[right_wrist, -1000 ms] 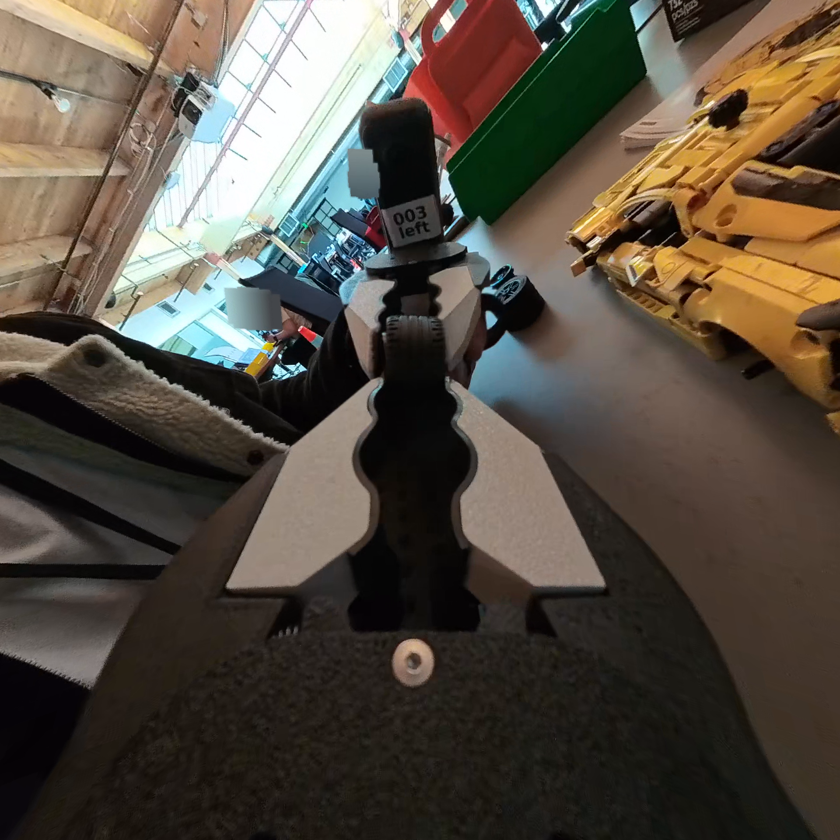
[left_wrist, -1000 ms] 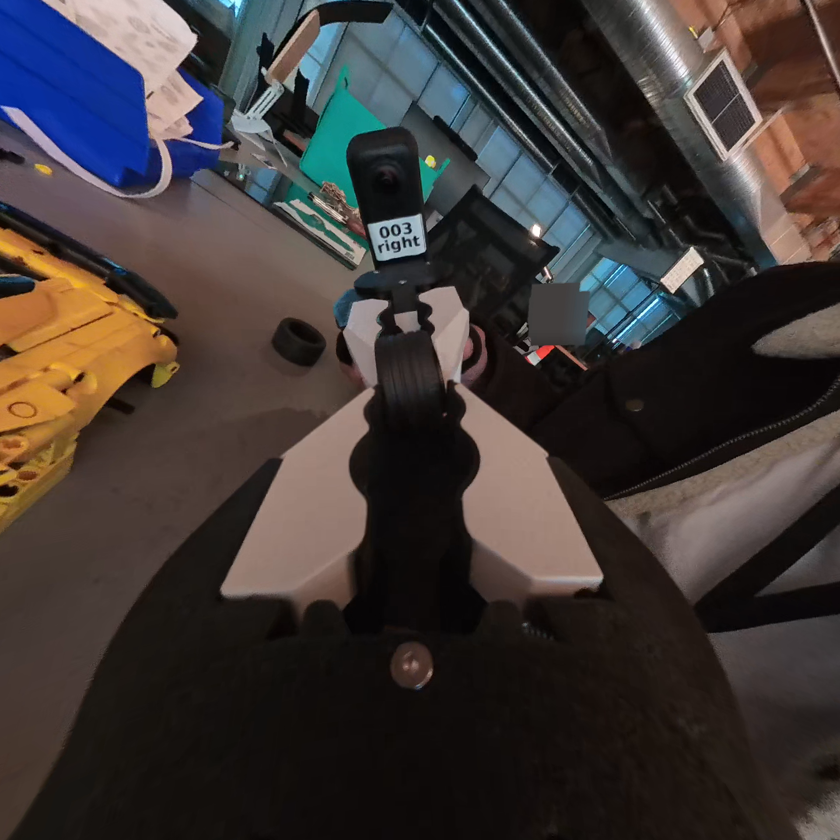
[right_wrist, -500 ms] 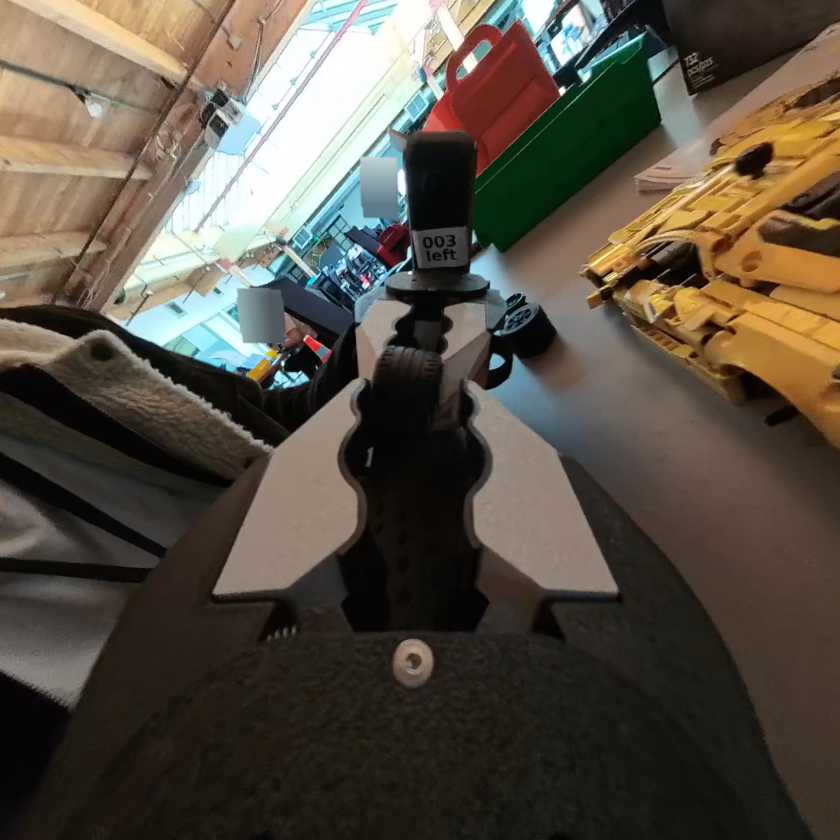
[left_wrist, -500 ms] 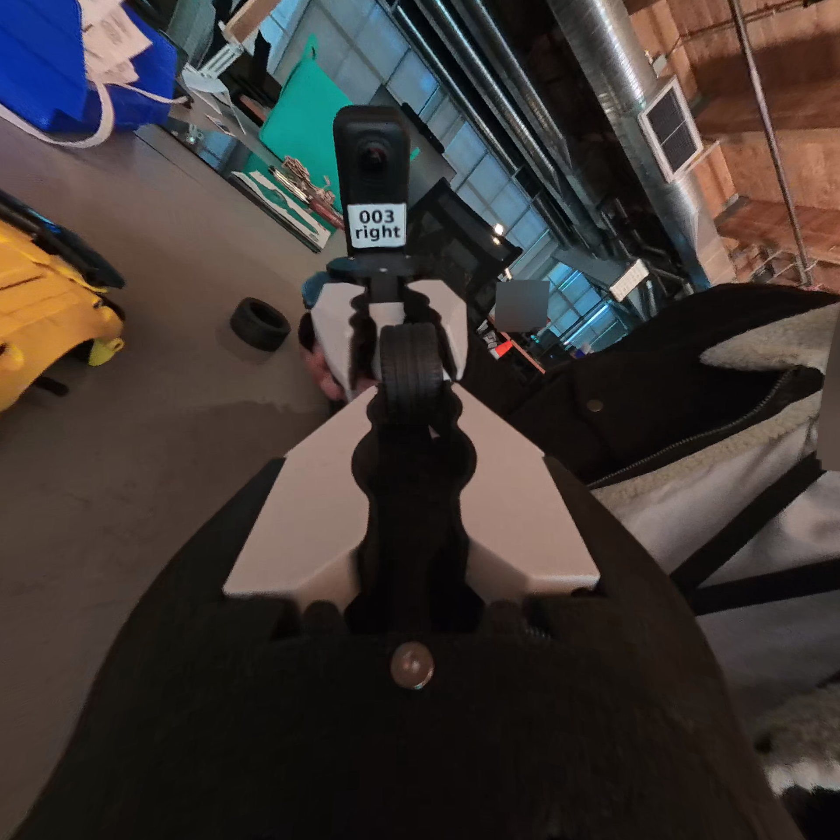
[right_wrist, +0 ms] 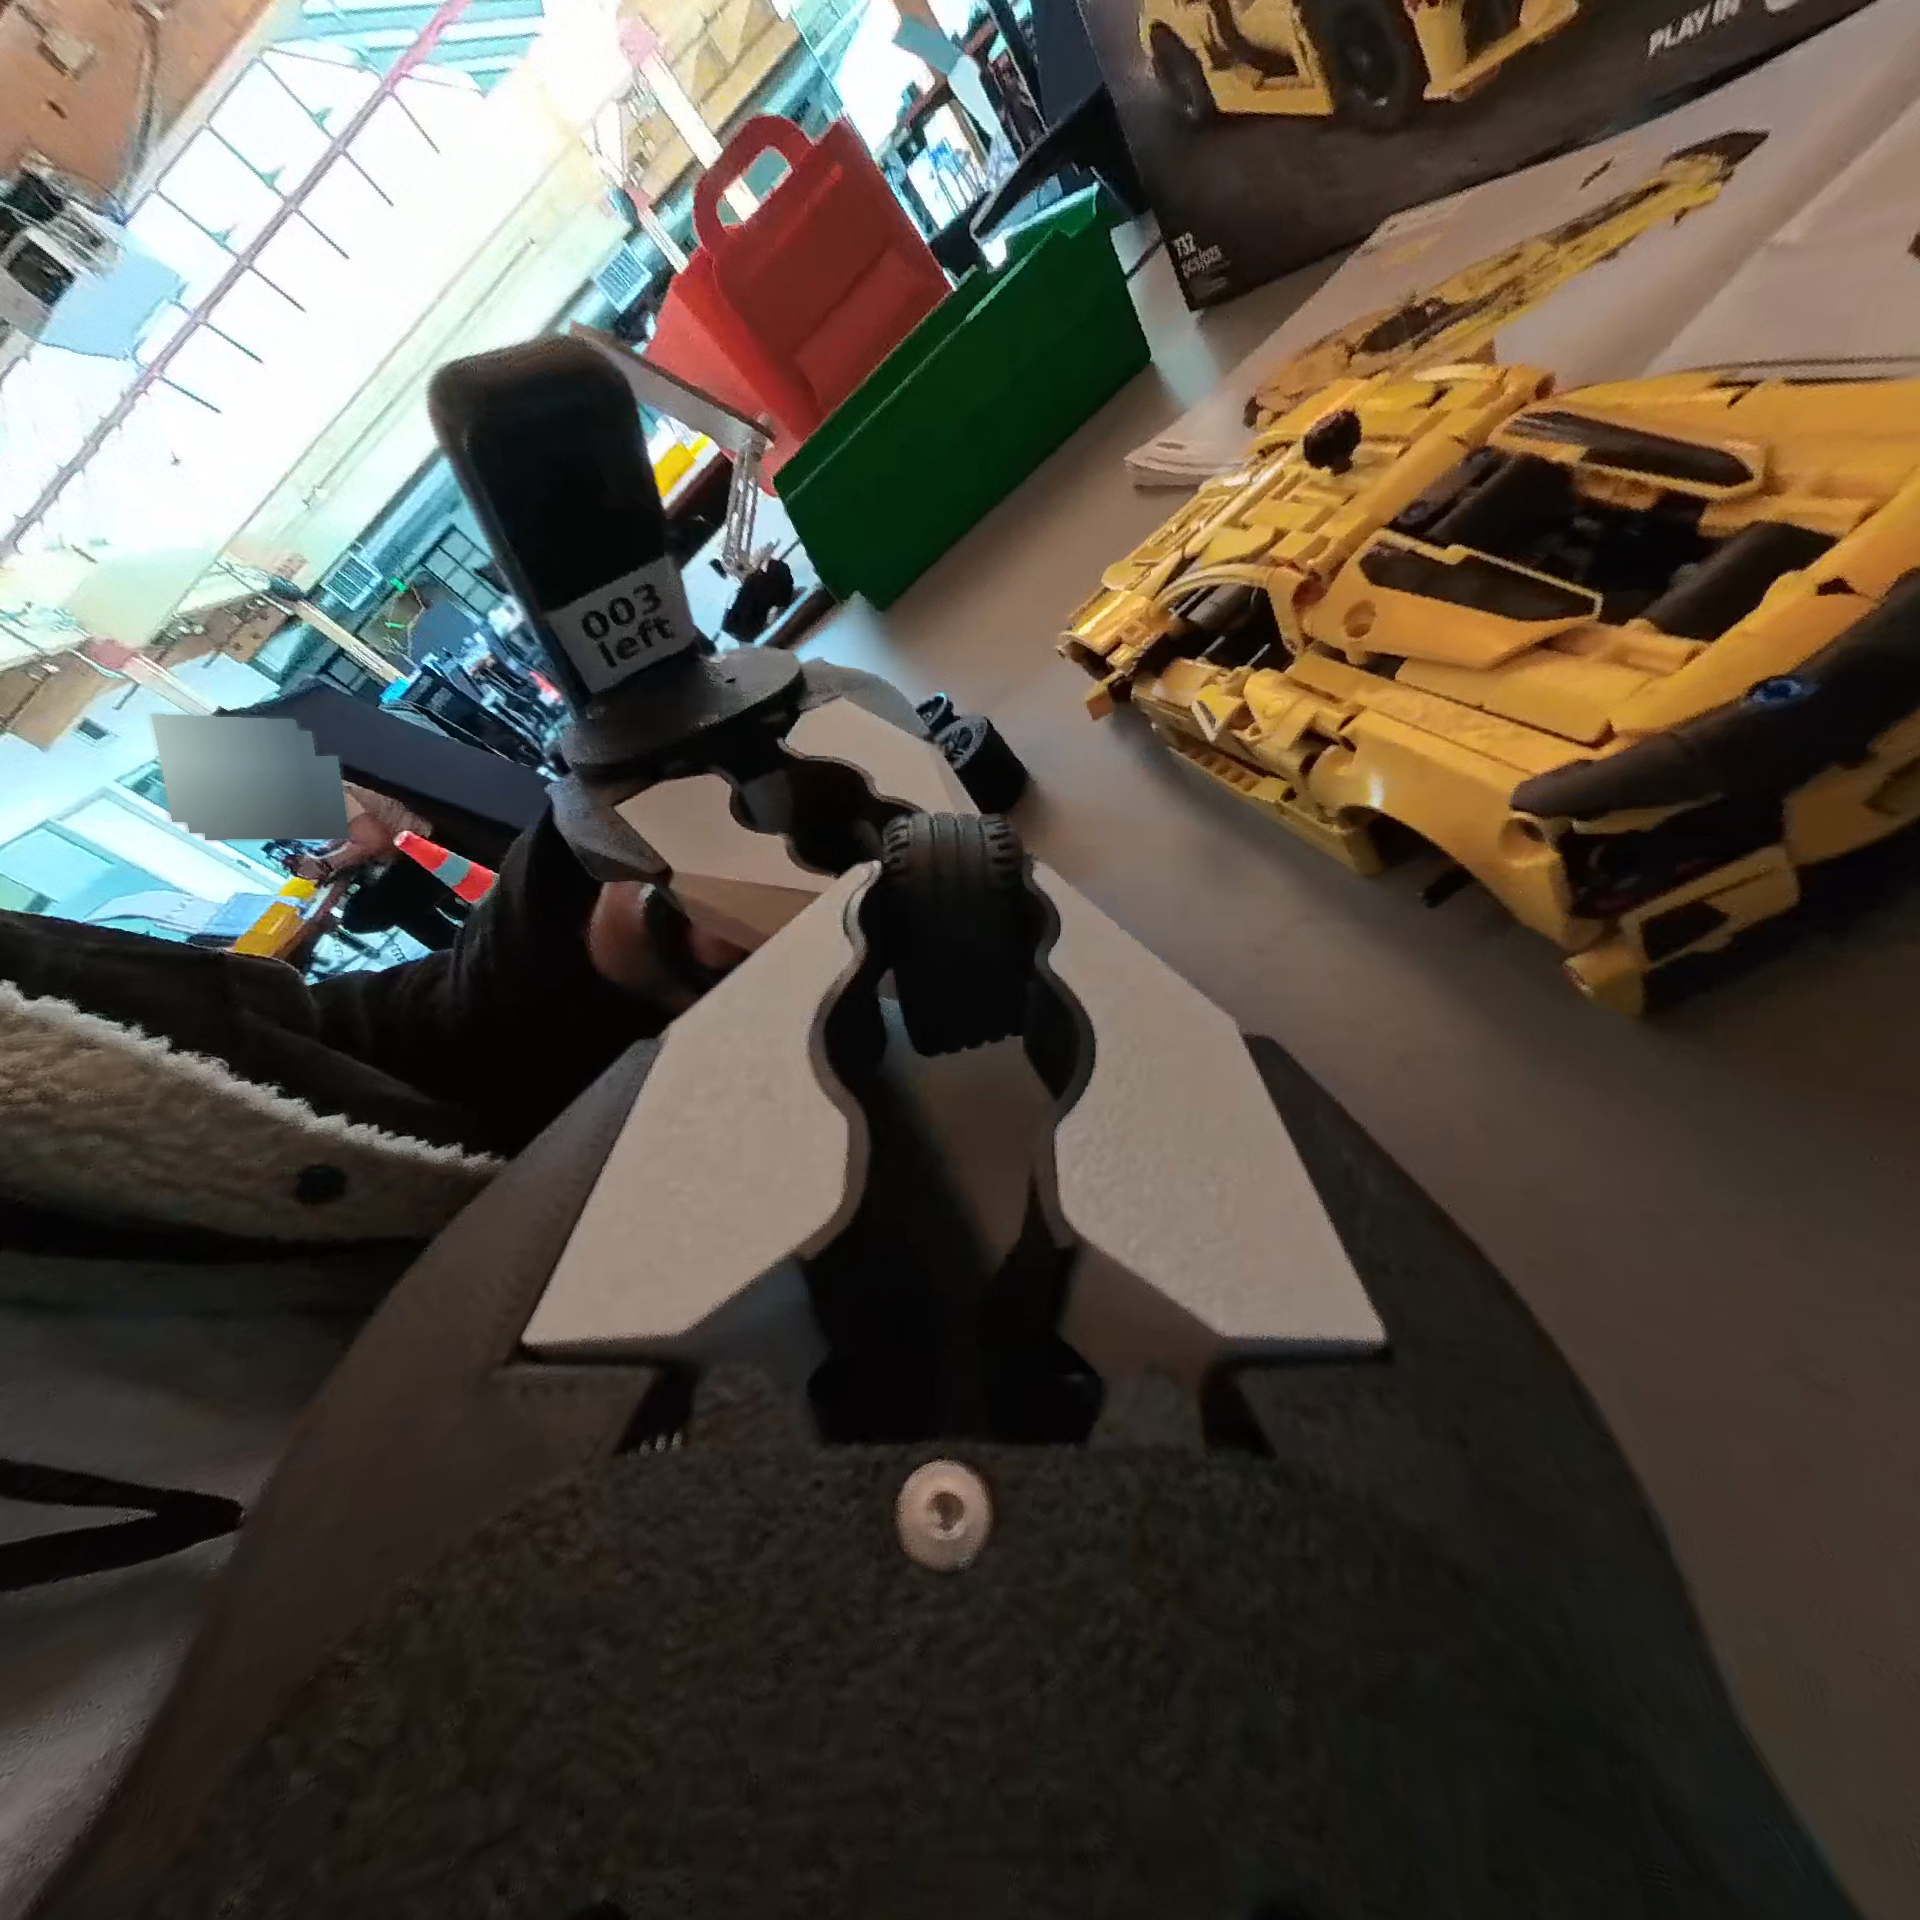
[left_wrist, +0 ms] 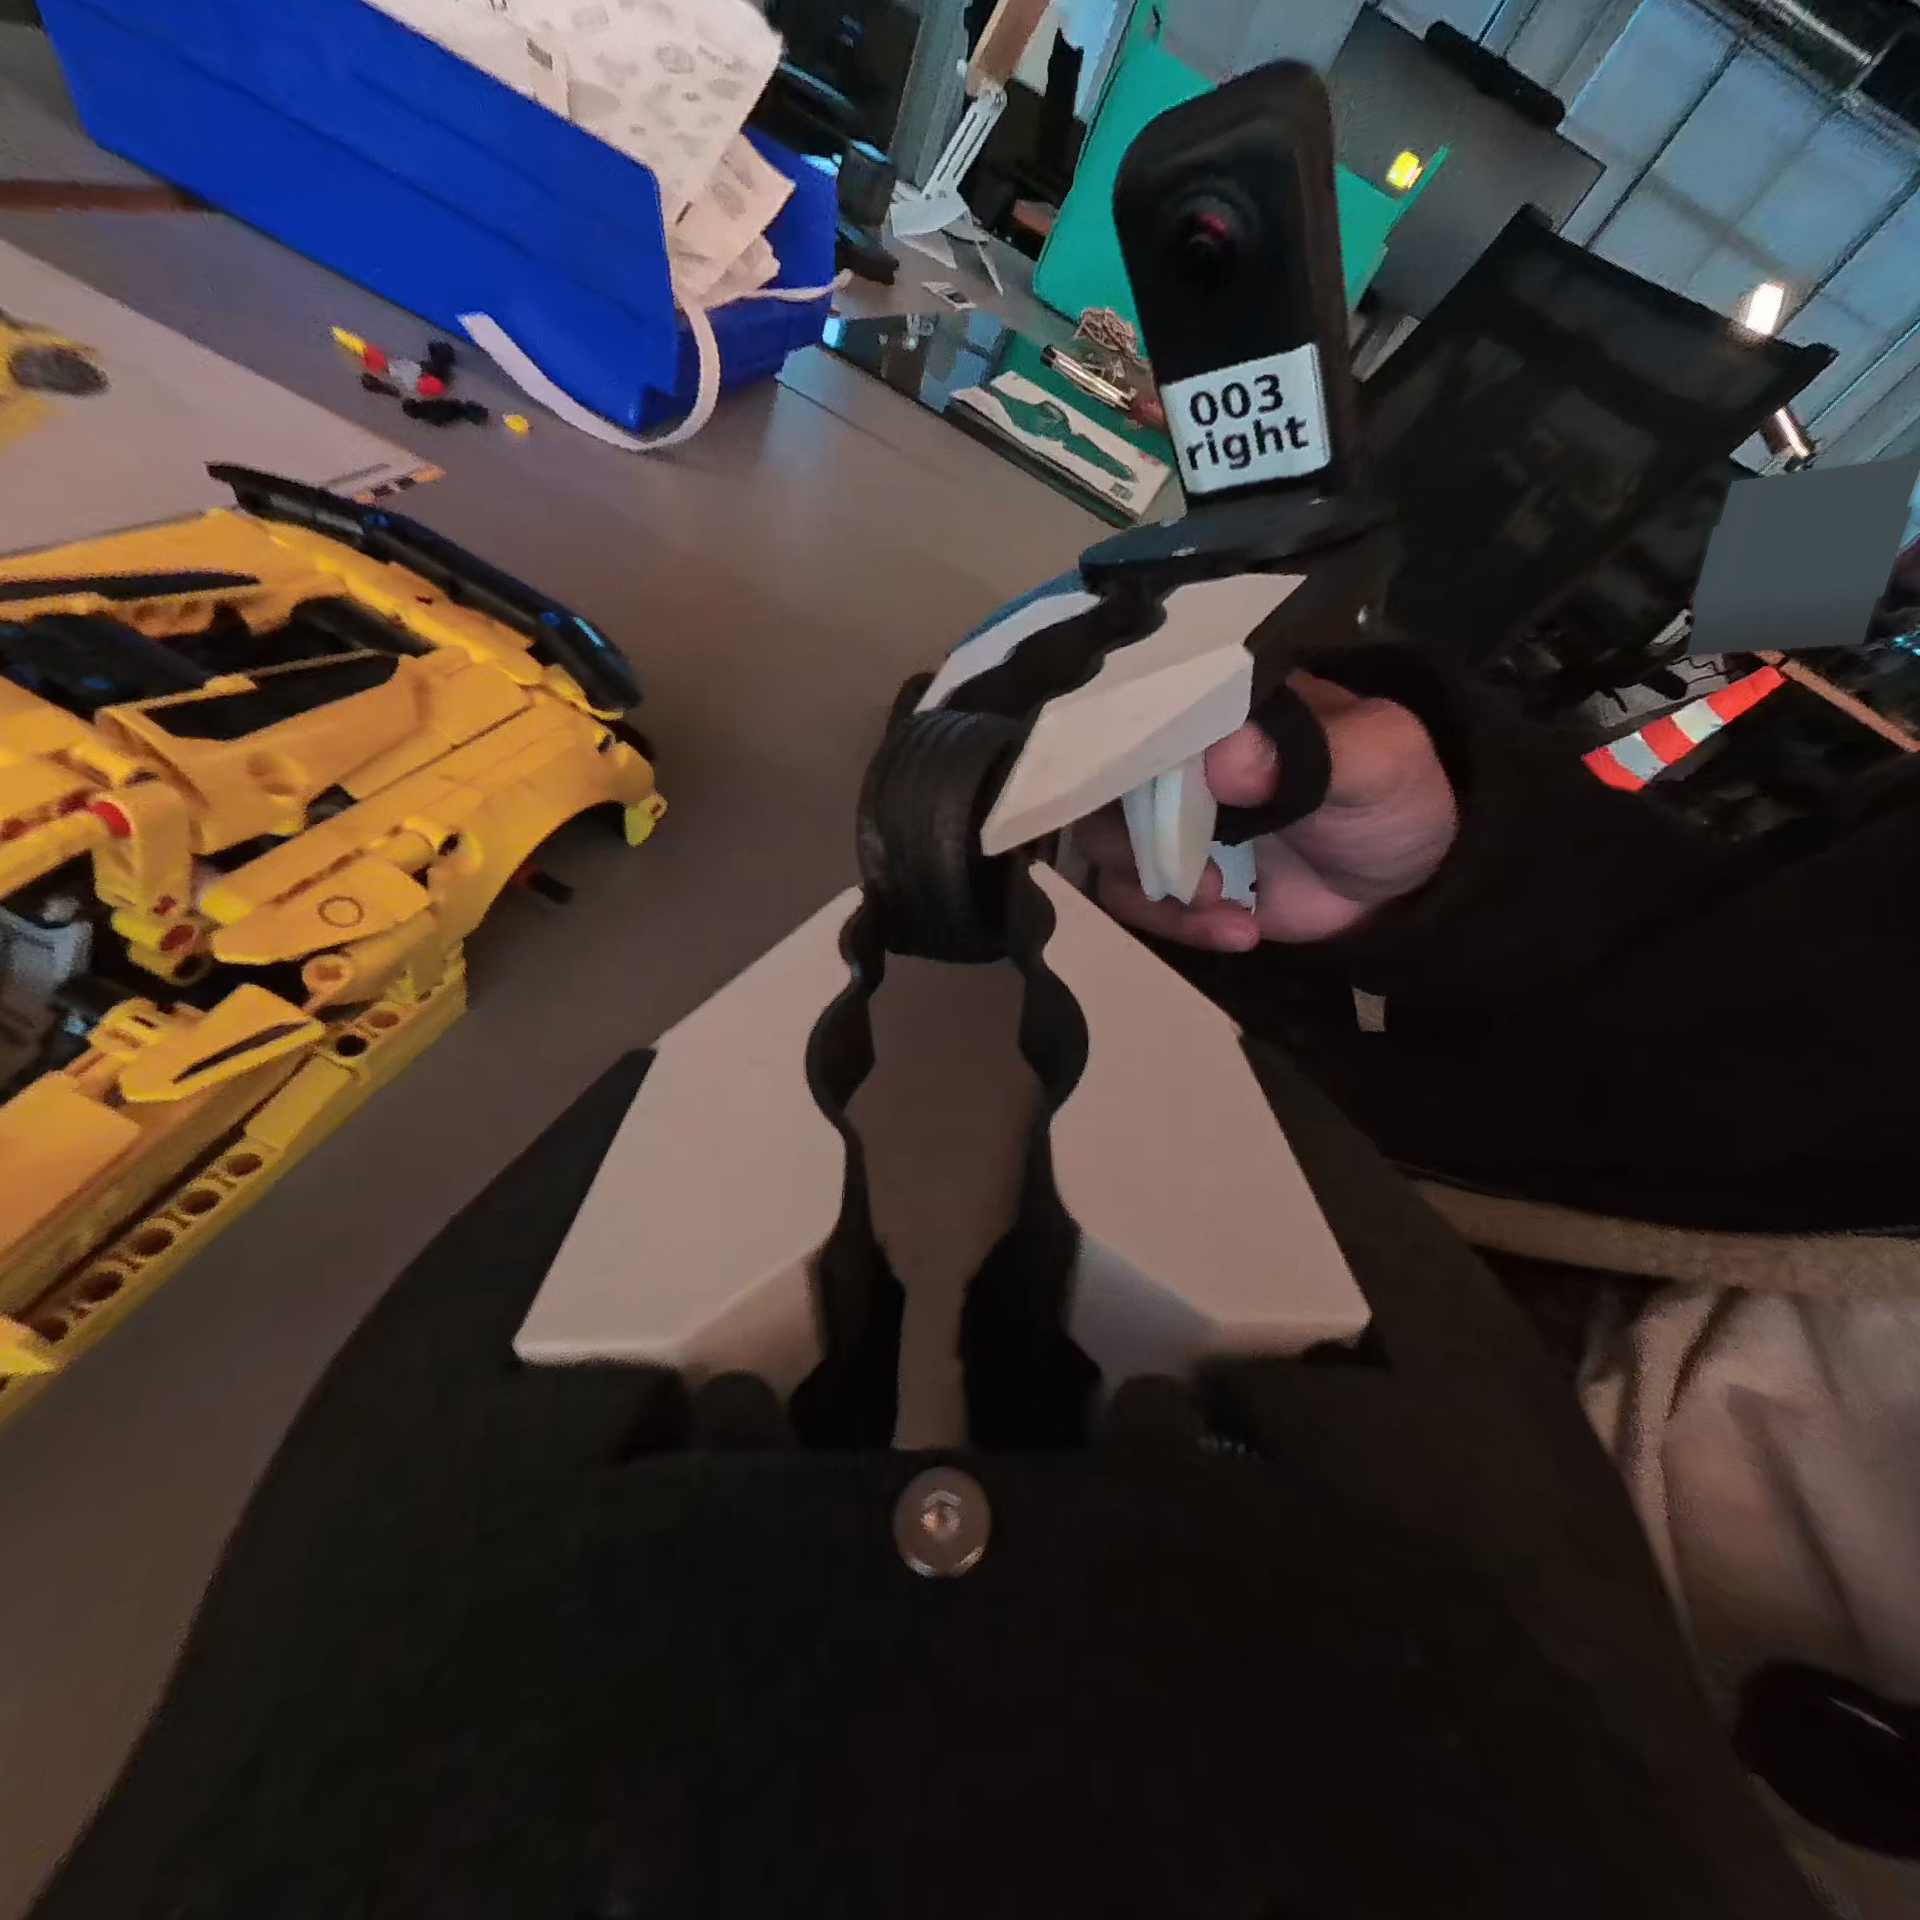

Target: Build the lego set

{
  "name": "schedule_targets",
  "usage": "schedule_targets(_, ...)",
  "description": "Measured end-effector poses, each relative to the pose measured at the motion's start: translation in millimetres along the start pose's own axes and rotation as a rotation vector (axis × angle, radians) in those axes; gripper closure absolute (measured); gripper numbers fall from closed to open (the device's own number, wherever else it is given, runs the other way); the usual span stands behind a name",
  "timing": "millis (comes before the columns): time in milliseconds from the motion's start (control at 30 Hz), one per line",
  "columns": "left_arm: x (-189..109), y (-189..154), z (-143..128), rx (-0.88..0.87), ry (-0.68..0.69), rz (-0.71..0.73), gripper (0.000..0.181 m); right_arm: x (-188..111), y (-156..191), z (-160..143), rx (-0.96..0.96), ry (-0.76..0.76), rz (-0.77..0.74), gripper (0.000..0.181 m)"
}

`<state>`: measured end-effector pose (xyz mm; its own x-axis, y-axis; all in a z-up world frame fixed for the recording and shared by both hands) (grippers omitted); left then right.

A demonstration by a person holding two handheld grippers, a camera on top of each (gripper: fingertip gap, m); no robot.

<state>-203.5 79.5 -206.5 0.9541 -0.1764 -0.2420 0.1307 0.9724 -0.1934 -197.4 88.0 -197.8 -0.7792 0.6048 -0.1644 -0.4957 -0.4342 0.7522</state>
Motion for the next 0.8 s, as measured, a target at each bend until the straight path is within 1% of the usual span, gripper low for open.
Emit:
schedule_targets(33, -1.0, -0.2, 2.6, 0.002, -0.019, -0.008, 0.155, -0.5, 2.7, 1.7, 0.0, -0.01, 0.022, 0.159)
schedule_targets(100, -7.5, -5.4, 14.2, -0.051, -0.108, -0.097, 0.155, -2.4, 15.6, 6.3, -0.035, -0.038, 0.107, 0.158)
schedule_targets(133, -9.6, -5.9, 15.3, -0.063, -0.119, -0.115, 0.155, -3.3, 16.6, 6.1, -0.061, -0.034, 0.113, 0.156)
schedule_targets(200, -13.5, -0.4, 16.2, -0.077, -0.142, -0.091, 0.155, -13.3, 18.5, 12.1, -0.055, -0.055, 0.161, 0.147)
schedule_targets(233, -16.2, 1.9, 18.1, -0.102, -0.161, -0.095, 0.155, -18.4, 16.4, 15.8, -0.028, -0.067, 0.173, 0.145)
schedule_targets(300, -19.8, 7.0, 21.0, -0.166, -0.198, -0.11, 0.155, -21.8, 5.8, 14.4, -0.021, -0.047, 0.135, 0.143)
schedule_targets(400, -22.5, 8.2, 24.7, -0.219, -0.24, -0.138, 0.155, -13.5, 12.0, 7.5, -0.014, -0.011, 0.167, 0.141)
schedule_targets(500, -18.9, 1.4, 23.3, -0.211, -0.224, -0.171, 0.155, -5.8, 19.0, 5.9, -0.012, -0.01, 0.195, 0.142)
schedule_targets(567, -15.7, -4.2, 21.6, -0.206, -0.206, -0.198, 0.155, -4.8, 19.8, 4.8, -0.005, -0.005, 0.201, 0.152)
schedule_targets(600, -14.1, -4.7, 19.9, -0.204, -0.194, -0.197, 0.155, -5.4, 20.6, 3.4, -0.011, 0.004, 0.203, 0.157)
schedule_targets(733, -12.2, -6.2, 18.2, -0.177, -0.176, -0.185, 0.155, -7.8, 20.8, 0.0, -0.095, 0.033, 0.147, 0.16)
schedule_targets(800, -11.4, -5.9, 16.8, -0.127, -0.156, -0.145, 0.155, -8.0, 18.5, -0.8, -0.104, 0.038, 0.119, 0.161)
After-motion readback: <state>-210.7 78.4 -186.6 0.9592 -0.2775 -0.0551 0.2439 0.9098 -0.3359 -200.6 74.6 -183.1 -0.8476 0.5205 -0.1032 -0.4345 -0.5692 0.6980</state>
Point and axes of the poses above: each gripper's, where its closed fingertips meet, x out along the fingers, z out of its top, y = z × x across the jaws, the point moved 1 cm from there along -x, back along the fingers, and after that the axes turned 12 degrees about x, right-handed, at the moved point
